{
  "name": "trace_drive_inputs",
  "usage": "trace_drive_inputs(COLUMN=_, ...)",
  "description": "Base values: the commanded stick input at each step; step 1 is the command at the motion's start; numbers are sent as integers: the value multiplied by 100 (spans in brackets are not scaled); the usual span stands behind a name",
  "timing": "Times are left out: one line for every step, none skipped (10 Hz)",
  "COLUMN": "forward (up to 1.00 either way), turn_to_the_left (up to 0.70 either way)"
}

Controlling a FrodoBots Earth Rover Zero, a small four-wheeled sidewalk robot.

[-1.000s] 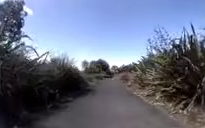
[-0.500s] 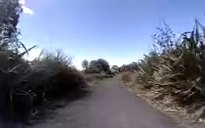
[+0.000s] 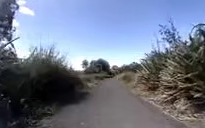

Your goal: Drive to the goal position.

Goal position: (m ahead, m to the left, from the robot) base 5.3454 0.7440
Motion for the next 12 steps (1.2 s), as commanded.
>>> trace_drive_inputs(forward=85, turn_to_the_left=0)
trace_drive_inputs(forward=85, turn_to_the_left=0)
trace_drive_inputs(forward=85, turn_to_the_left=0)
trace_drive_inputs(forward=85, turn_to_the_left=0)
trace_drive_inputs(forward=85, turn_to_the_left=0)
trace_drive_inputs(forward=85, turn_to_the_left=0)
trace_drive_inputs(forward=85, turn_to_the_left=0)
trace_drive_inputs(forward=85, turn_to_the_left=0)
trace_drive_inputs(forward=85, turn_to_the_left=0)
trace_drive_inputs(forward=85, turn_to_the_left=0)
trace_drive_inputs(forward=85, turn_to_the_left=0)
trace_drive_inputs(forward=85, turn_to_the_left=0)
